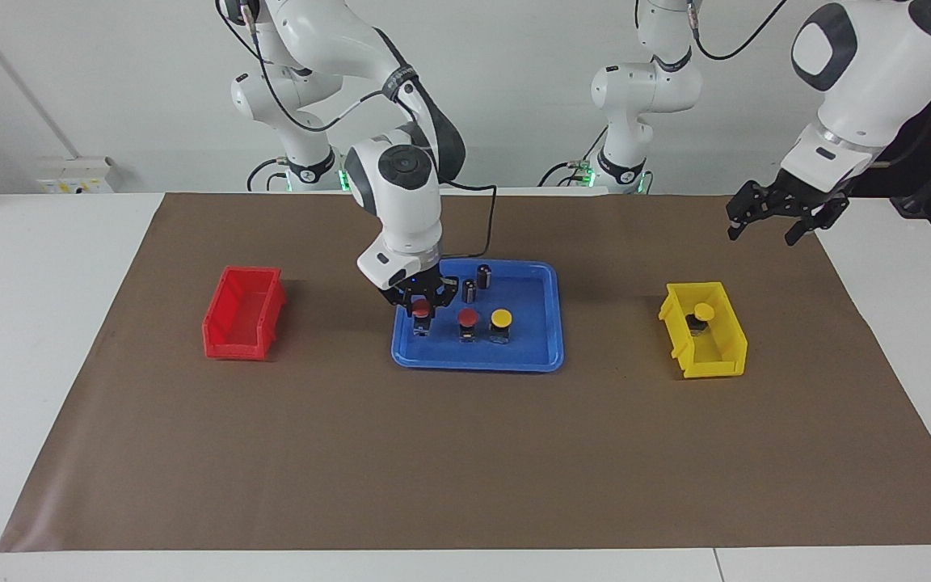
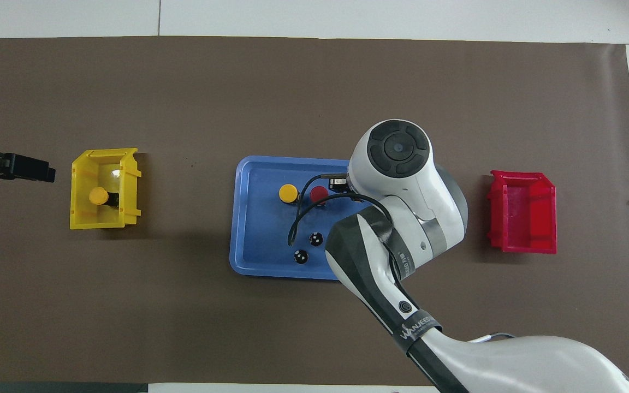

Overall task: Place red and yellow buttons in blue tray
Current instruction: 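Release the second red button in the tray and withdraw the right gripper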

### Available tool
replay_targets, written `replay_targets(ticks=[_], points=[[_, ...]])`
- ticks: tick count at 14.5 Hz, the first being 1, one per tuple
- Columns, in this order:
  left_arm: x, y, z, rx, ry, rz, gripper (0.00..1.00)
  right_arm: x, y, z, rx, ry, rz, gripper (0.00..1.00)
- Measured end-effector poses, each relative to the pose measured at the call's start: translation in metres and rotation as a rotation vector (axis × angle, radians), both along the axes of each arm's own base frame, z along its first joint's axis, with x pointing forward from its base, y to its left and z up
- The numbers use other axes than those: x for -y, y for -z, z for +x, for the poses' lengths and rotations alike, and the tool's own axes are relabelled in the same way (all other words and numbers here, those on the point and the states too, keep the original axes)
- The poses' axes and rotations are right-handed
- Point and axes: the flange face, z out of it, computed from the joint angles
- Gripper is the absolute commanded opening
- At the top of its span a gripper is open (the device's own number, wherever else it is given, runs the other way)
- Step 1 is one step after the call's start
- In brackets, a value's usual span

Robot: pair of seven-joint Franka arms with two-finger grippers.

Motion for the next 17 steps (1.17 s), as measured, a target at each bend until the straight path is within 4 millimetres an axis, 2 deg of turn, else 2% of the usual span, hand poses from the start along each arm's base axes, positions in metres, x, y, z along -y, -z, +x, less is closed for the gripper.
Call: replay_targets(ticks=[3, 5, 6, 8, 10, 12, 13, 15, 17], points=[[-0.008, 0.05, -0.001, 0.015, -0.04, 0.001, 0.76, -0.002, 0.013, -0.004, -0.017, -0.005, -0.01, 0.22], [-0.019, 0.075, -0.003, 0.033, -0.07, 0.002, 0.71, 0.001, 0.019, -0.004, -0.016, -0.002, -0.011, 0.31], [-0.022, 0.092, -0.004, 0.042, -0.079, 0.003, 0.71, 0.002, 0.021, -0.004, -0.015, 0.0, -0.011, 0.51], [-0.02, 0.124, -0.006, 0.04, -0.085, 0.006, 0.71, 0.003, 0.029, -0.004, -0.023, 0.001, -0.017, 1.0], [-0.011, 0.141, -0.006, 0.023, -0.105, 0.007, 0.71, 0.003, 0.028, -0.002, -0.019, 0.003, -0.016, 1.0], [0.003, 0.15, -0.005, 0.015, -0.105, 0.007, 0.71, 0.008, 0.01, 0.008, -0.003, 0.017, -0.01, 1.0], [0.007, 0.153, -0.004, 0.02, -0.104, 0.007, 0.71, 0.016, -0.009, 0.018, 0.006, 0.035, -0.006, 1.0], [0.006, 0.16, -0.003, 0.041, -0.106, 0.006, 0.71, 0.046, -0.054, 0.037, 0.023, 0.077, 0.004, 1.0], [0.004, 0.167, -0.005, 0.039, -0.112, 0.007, 0.71, 0.092, -0.098, 0.046, 0.029, 0.112, 0.011, 1.0]])
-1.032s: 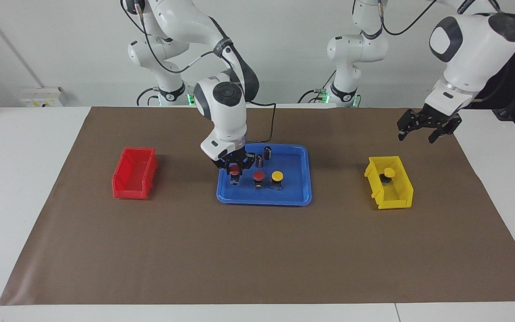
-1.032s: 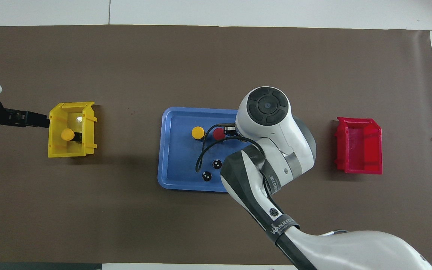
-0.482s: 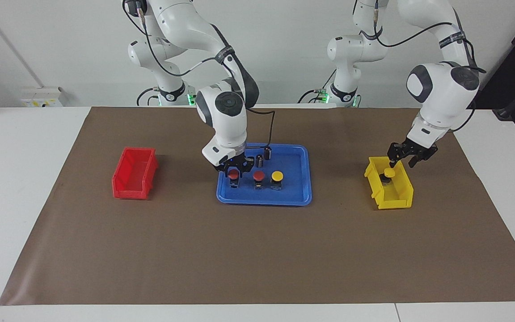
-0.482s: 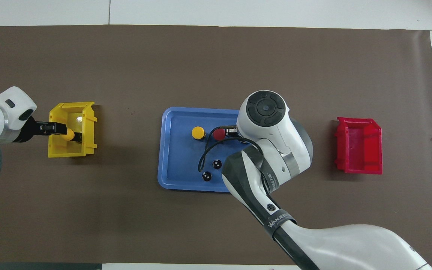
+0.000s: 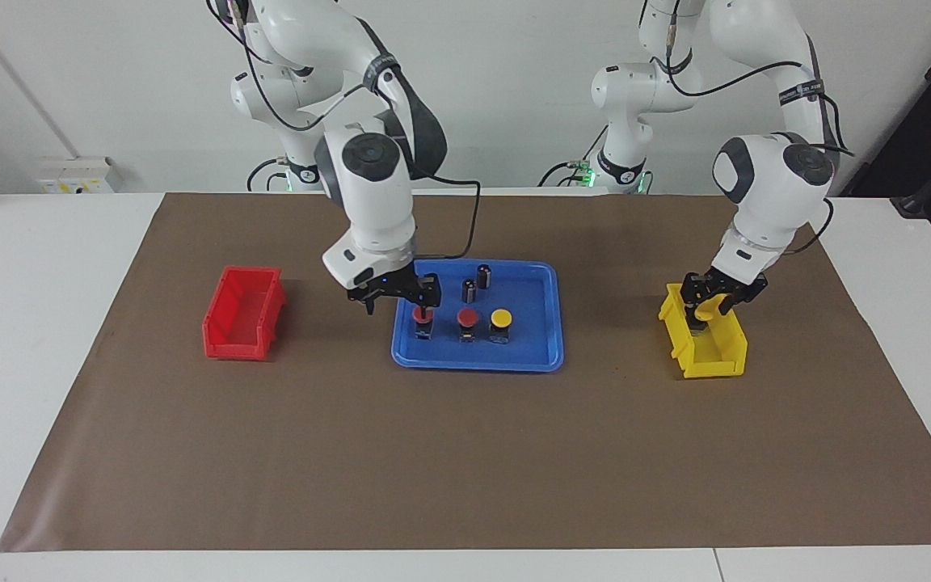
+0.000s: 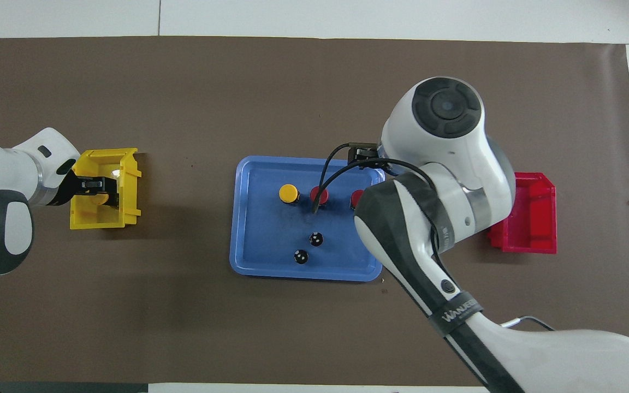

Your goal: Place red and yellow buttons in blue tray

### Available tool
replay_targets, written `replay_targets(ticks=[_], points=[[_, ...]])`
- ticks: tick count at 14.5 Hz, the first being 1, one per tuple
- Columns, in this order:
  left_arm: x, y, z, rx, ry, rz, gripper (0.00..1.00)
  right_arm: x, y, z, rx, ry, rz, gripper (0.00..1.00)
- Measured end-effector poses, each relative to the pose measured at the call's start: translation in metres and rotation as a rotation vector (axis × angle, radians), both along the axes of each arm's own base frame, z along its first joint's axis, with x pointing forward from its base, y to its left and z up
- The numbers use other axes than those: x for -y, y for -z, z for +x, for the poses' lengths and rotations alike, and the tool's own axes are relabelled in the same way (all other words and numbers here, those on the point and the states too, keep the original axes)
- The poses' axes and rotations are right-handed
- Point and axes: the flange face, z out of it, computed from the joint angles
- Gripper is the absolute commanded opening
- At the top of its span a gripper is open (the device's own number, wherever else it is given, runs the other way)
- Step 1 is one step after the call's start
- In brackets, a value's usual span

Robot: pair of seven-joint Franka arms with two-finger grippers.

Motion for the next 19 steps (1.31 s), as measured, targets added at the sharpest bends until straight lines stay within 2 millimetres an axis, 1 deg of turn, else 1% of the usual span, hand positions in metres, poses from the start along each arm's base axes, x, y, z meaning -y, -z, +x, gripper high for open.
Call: replay_targets(ticks=[1, 3, 4, 5, 6, 7, 9, 10, 11, 12, 13, 15, 16, 17, 18, 19], points=[[0.0, 0.003, -0.001, -0.004, -0.001, 0.0, 0.71, 0.023, -0.018, -0.001, -0.007, 0.001, 0.0, 1.0], [-0.001, 0.008, -0.001, -0.009, -0.001, 0.001, 0.64, 0.065, -0.049, -0.006, -0.01, -0.009, 0.004, 1.0], [-0.001, 0.01, -0.001, -0.007, -0.002, 0.001, 0.52, 0.082, -0.062, -0.009, -0.007, -0.006, 0.005, 1.0], [-0.001, 0.012, -0.002, -0.008, -0.002, 0.002, 0.21, 0.101, -0.075, -0.013, -0.004, -0.008, 0.001, 1.0], [-0.001, 0.014, -0.002, -0.008, -0.003, 0.002, 0.04, 0.12, -0.087, -0.018, -0.004, -0.019, -0.009, 1.0], [-0.002, 0.014, -0.003, -0.007, -0.003, 0.002, 0.01, 0.14, -0.1, -0.024, -0.013, -0.032, -0.019, 1.0], [-0.004, 0.014, -0.002, -0.003, -0.007, 0.002, 0.01, 0.178, -0.122, -0.036, -0.037, -0.049, -0.028, 1.0], [-0.005, 0.012, -0.001, -0.003, -0.01, 0.001, 0.01, 0.196, -0.128, -0.04, -0.044, -0.057, -0.027, 1.0], [-0.006, 0.006, 0.001, -0.013, -0.011, 0.001, 0.01, 0.209, -0.132, -0.041, -0.049, -0.06, -0.026, 1.0], [-0.005, -0.006, 0.005, -0.038, -0.008, 0.0, 0.01, 0.217, -0.133, -0.042, -0.057, -0.061, -0.027, 1.0], [-0.003, -0.028, 0.01, -0.069, -0.003, -0.001, 0.02, 0.22, -0.132, -0.044, -0.07, -0.062, -0.029, 1.0], [0.007, -0.092, 0.021, -0.095, 0.019, -0.004, 0.01, 0.227, -0.129, -0.047, -0.102, -0.085, -0.028, 1.0], [0.02, -0.12, 0.023, -0.082, 0.027, -0.007, 0.01, 0.235, -0.129, -0.048, -0.108, -0.101, -0.028, 1.0], [0.043, -0.137, 0.023, -0.062, 0.027, -0.011, 0.01, 0.248, -0.129, -0.049, -0.112, -0.108, -0.025, 1.0], [0.072, -0.141, 0.019, -0.056, 0.024, -0.015, 0.01, 0.264, -0.13, -0.052, -0.115, -0.105, -0.022, 1.0], [0.105, -0.135, 0.014, -0.059, 0.024, -0.021, 0.01, 0.276, -0.132, -0.055, -0.117, -0.098, -0.02, 1.0]])
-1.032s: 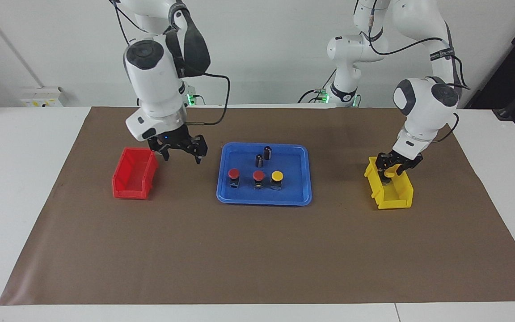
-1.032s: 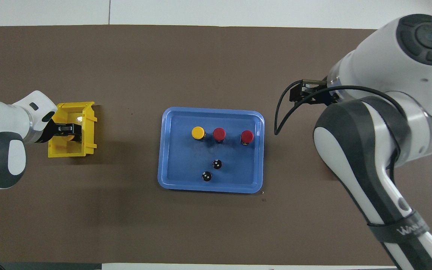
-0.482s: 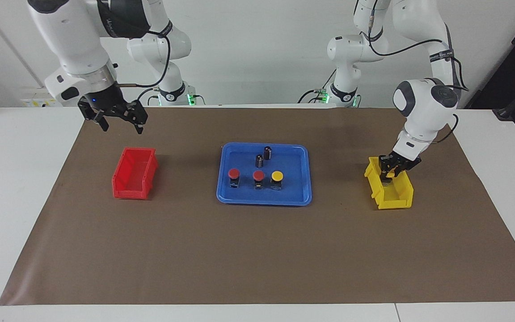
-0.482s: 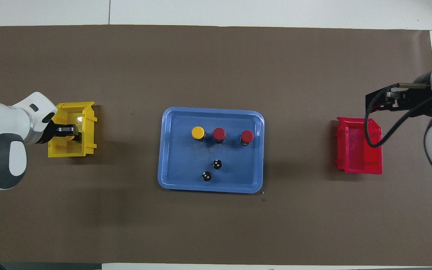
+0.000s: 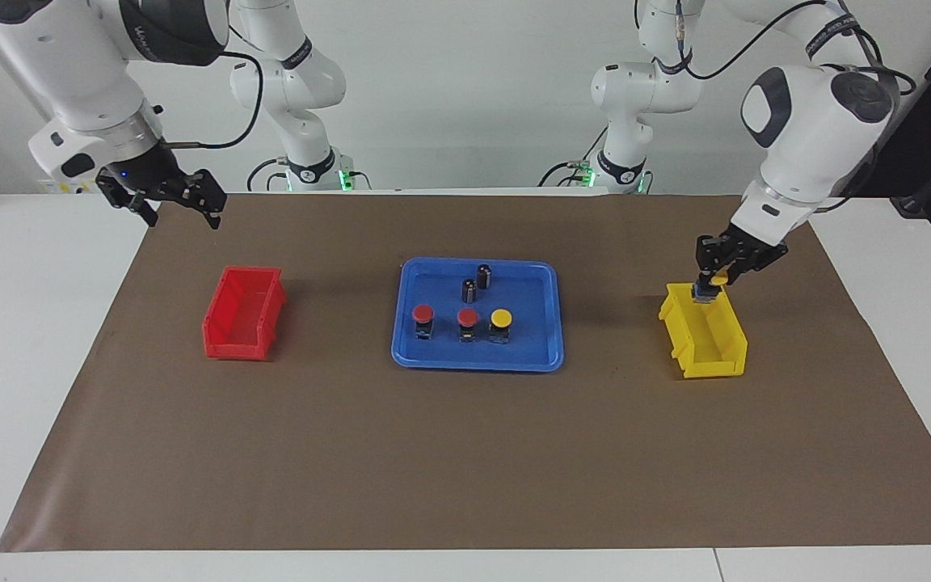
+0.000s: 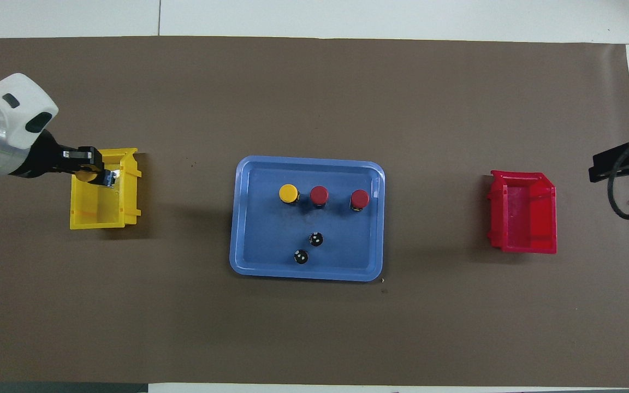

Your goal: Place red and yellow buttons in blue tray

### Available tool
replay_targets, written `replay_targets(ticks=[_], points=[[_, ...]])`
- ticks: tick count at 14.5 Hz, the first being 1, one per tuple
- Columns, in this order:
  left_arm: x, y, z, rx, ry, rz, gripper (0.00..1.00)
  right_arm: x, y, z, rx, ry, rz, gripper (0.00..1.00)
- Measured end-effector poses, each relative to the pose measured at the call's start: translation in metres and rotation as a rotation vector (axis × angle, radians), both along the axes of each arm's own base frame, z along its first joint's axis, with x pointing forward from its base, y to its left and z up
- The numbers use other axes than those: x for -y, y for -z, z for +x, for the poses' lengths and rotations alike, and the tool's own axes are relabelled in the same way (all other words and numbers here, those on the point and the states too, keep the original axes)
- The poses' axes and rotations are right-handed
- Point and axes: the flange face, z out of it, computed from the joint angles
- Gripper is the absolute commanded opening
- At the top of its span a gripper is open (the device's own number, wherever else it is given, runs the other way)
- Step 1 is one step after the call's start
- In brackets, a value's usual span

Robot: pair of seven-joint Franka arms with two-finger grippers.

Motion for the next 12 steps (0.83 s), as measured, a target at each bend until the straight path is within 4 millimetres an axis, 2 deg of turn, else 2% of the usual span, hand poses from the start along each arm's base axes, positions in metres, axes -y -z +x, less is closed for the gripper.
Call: replay_targets(ticks=[1, 3, 5, 6, 8, 12], points=[[0.034, 0.009, -0.006, 0.002, 0.0, -0.007, 0.01, 0.007, -0.002, -0.002, 0.0, 0.005, 0.001, 1.0], [0.1, 0.036, -0.02, 0.019, -0.016, -0.019, 0.01, 0.006, -0.004, -0.004, -0.001, 0.003, 0.001, 1.0], [0.146, 0.062, -0.033, 0.022, -0.023, -0.025, 0.01, -0.004, -0.002, -0.003, -0.006, -0.016, 0.001, 1.0], [0.161, 0.072, -0.036, 0.026, -0.026, -0.028, 0.01, -0.01, -0.001, -0.002, -0.007, -0.027, 0.001, 1.0], [0.178, 0.092, -0.037, 0.031, -0.025, -0.043, 0.01, -0.02, -0.001, -0.001, -0.007, -0.046, 0.0, 1.0], [0.197, 0.134, -0.032, 0.029, -0.028, -0.061, 0.02, -0.015, -0.003, 0.006, 0.048, -0.04, -0.005, 1.0]])
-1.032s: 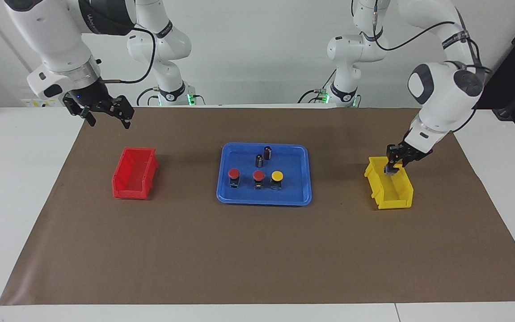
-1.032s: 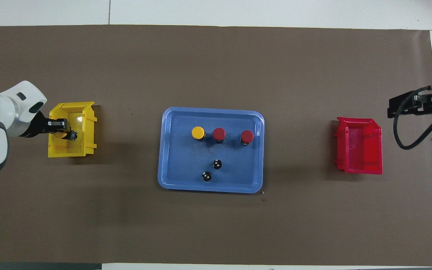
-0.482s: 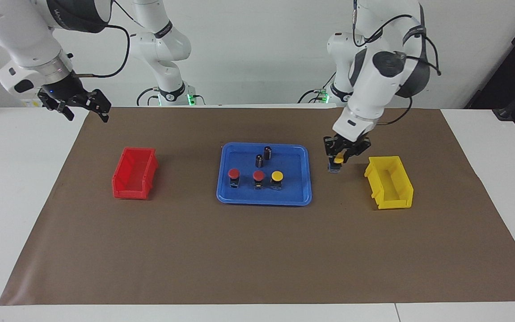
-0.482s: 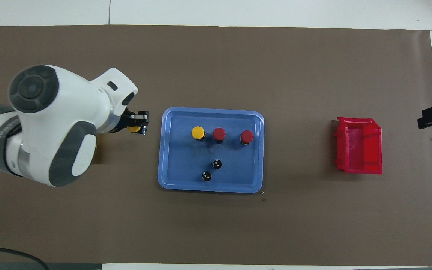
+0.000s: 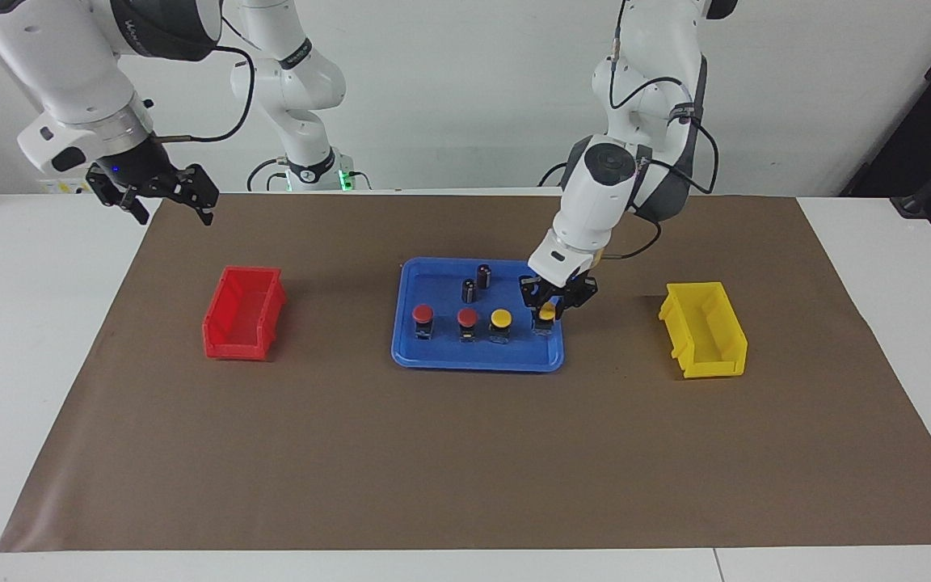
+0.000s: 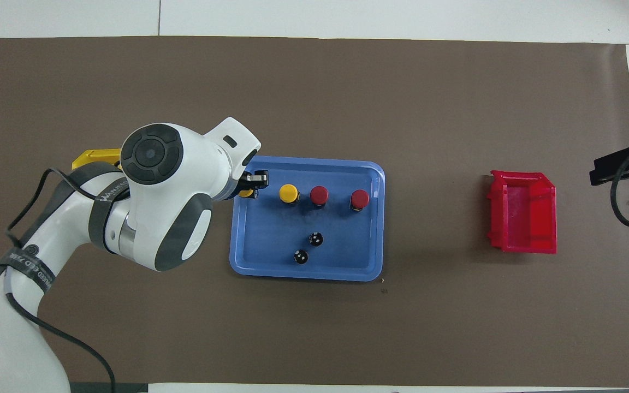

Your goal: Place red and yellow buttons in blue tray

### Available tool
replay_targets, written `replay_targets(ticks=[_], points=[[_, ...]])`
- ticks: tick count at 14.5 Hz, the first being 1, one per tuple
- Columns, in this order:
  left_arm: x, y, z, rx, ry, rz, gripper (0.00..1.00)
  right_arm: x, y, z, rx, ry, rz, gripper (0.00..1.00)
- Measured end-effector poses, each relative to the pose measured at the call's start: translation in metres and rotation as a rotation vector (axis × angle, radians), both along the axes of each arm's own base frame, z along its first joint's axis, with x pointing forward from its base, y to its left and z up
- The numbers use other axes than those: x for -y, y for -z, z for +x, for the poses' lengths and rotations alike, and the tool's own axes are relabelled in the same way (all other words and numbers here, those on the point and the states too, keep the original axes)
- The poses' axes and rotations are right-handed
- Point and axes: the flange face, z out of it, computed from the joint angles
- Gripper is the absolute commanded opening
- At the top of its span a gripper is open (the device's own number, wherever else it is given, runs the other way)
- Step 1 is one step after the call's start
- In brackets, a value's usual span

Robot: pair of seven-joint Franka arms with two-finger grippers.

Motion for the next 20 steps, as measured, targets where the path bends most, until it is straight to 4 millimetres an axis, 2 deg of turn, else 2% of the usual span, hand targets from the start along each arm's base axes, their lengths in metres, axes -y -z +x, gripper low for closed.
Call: replay_targets(ticks=[1, 2, 3, 4, 6, 7, 9, 11, 14, 15, 16, 20], points=[[0.001, 0.007, 0.0, -0.005, 0.0, 0.004, 0.03, 0.002, 0.0, 0.001, 0.005, 0.003, 0.0, 1.0], [0.002, 0.01, 0.001, -0.005, -0.001, 0.004, 0.17, 0.002, 0.001, 0.001, 0.004, 0.003, 0.0, 1.0], [0.002, 0.012, 0.002, -0.005, -0.001, 0.004, 0.54, 0.001, 0.001, 0.001, 0.003, 0.002, 0.0, 1.0], [0.002, 0.012, 0.002, -0.005, 0.0, 0.004, 0.77, 0.001, 0.002, 0.001, 0.001, 0.001, 0.0, 1.0], [0.002, 0.012, 0.002, -0.005, -0.001, 0.004, 0.79, -0.001, 0.002, 0.001, 0.0, -0.002, 0.0, 1.0], [0.003, 0.01, 0.002, -0.006, -0.002, 0.004, 0.83, -0.002, 0.002, 0.001, 0.0, -0.004, 0.0, 1.0], [0.001, -0.001, 0.005, -0.029, -0.003, 0.016, 1.0, -0.005, 0.002, 0.001, -0.001, -0.009, 0.0, 1.0], [-0.007, -0.034, 0.006, -0.067, 0.001, 0.046, 1.0, -0.005, 0.002, 0.001, -0.002, -0.01, 0.0, 1.0], [-0.038, -0.092, -0.005, -0.097, 0.091, 0.191, 1.0, -0.005, 0.002, 0.001, -0.002, -0.01, 0.0, 1.0], [-0.054, -0.11, -0.006, -0.105, 0.128, 0.208, 1.0, -0.005, 0.002, 0.001, -0.002, -0.01, 0.0, 1.0], [-0.079, -0.131, -0.004, -0.106, 0.155, 0.208, 1.0, -0.005, 0.003, 0.001, -0.002, -0.01, 0.0, 1.0], [-0.21, -0.209, -0.003, -0.096, 0.125, 0.141, 1.0, -0.006, 0.003, 0.001, -0.002, -0.01, 0.0, 1.0]])
